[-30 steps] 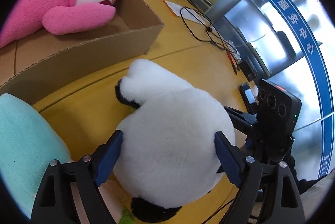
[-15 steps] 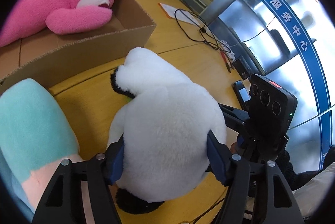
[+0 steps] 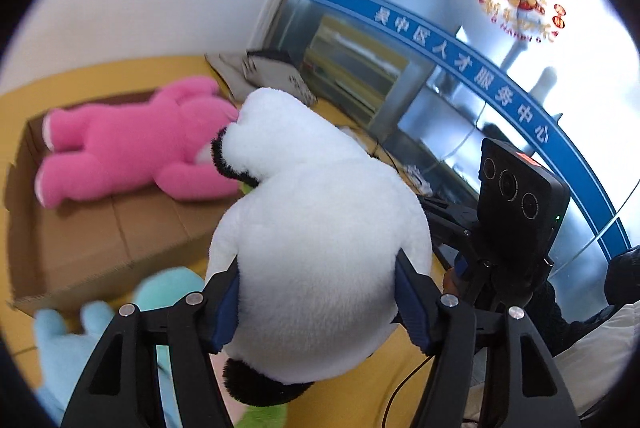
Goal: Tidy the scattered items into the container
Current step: 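Lift the white panda with both tools and carry it over the box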
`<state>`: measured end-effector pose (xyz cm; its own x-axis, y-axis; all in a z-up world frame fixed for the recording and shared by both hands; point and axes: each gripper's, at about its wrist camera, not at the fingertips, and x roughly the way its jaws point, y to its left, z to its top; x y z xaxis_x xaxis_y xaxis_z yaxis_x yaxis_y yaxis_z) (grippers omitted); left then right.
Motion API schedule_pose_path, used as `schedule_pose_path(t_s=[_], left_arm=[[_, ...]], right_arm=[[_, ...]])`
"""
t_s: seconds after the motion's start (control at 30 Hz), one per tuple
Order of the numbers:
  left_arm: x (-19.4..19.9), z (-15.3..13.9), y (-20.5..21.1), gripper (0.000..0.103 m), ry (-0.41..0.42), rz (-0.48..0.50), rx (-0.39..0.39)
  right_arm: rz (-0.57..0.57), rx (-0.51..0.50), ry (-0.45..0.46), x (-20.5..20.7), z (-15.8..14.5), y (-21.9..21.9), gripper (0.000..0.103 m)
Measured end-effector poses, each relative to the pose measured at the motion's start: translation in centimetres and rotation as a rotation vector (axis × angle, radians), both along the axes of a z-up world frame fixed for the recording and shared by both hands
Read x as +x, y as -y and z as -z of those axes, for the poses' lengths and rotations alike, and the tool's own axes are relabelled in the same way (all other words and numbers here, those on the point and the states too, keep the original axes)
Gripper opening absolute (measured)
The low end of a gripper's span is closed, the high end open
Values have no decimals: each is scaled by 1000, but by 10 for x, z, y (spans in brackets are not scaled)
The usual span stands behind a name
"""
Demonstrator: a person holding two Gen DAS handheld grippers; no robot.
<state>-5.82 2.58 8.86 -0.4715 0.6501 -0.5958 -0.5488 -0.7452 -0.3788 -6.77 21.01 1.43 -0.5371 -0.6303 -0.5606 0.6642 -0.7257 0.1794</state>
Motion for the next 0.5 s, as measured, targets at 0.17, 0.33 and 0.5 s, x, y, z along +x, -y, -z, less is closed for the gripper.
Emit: schedule_pose_path(t_s=[0.17,0.33,0.5], left_arm=[[-10,-34,51,65,-87,-87,16],[-32,-50,97,65,-119,-146,35],[-62,-33,138,65,-82,-197,68]], right_arm=[[-79,61,-90,-23,-40,51,91],[-136,105,-163,-56,-68,101,91],[-172,136,-156,-98,-65,144,91]])
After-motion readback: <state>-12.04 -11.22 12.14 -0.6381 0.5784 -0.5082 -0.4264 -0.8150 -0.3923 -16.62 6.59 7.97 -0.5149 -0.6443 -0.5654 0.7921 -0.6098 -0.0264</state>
